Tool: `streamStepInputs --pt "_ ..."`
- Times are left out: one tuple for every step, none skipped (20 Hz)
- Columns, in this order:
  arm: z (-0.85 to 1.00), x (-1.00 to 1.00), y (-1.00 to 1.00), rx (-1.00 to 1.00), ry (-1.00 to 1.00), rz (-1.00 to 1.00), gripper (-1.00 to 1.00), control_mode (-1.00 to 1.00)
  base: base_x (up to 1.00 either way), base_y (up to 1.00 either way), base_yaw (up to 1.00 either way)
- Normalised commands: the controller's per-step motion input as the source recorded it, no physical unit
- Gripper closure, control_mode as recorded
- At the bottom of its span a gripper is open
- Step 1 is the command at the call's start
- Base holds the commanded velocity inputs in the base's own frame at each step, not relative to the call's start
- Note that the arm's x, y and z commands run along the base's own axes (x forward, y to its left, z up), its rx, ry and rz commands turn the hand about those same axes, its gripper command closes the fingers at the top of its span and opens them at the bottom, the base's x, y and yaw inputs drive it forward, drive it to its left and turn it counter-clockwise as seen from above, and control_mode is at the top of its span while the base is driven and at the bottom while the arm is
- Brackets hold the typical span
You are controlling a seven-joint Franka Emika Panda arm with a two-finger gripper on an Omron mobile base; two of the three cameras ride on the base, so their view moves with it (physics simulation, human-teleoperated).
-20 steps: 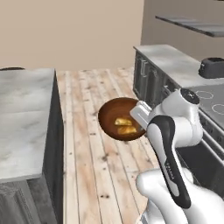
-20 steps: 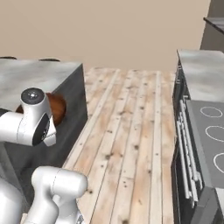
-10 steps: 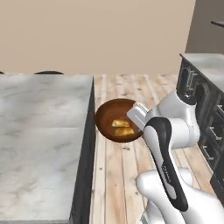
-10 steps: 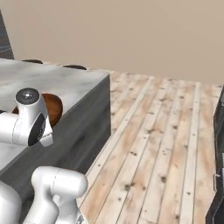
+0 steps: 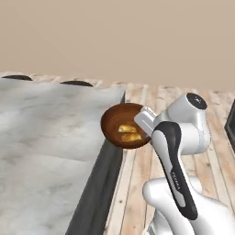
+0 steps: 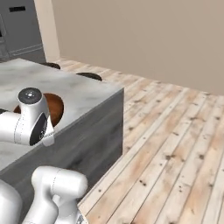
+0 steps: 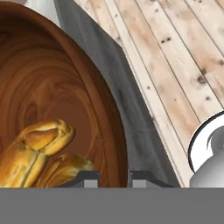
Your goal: Pick up the heated bread from the toaster oven and place it in the bowl. Then move the bread bowl to the dining counter.
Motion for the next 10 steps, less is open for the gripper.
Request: streamStepInputs --pt "0.0 0.0 0.0 0.0 0.0 0.0 1.0 1.0 1.0 -0.65 0.43" --pt "0.0 0.0 0.0 0.0 0.0 0.0 1.0 1.0 1.0 -0.65 0.43" --pt "0.0 0.0 0.0 0.0 0.0 0.0 1.0 1.0 1.0 -0.64 0.43" --pt "0.0 0.0 0.0 0.0 0.0 0.0 1.0 1.0 1.0 -0.63 0.45" --pt "0.0 0.0 0.0 0.0 0.0 0.0 1.0 1.0 1.0 -0.61 0.47" --pt "0.0 0.0 0.0 0.0 0.0 0.0 1.0 1.0 1.0 -0.63 0.46" --pt "0.0 0.0 0.0 0.0 0.0 0.0 1.0 1.0 1.0 -0.63 0.46" --pt "0.0 0.0 0.0 0.0 0.0 0.0 1.0 1.0 1.0 -0.63 0.47" --pt "0.0 0.0 0.0 0.0 0.0 0.0 1.0 1.0 1.0 -0.64 0.47" --pt "0.0 0.0 0.0 0.0 0.0 0.0 1.0 1.0 1.0 -0.64 0.47"
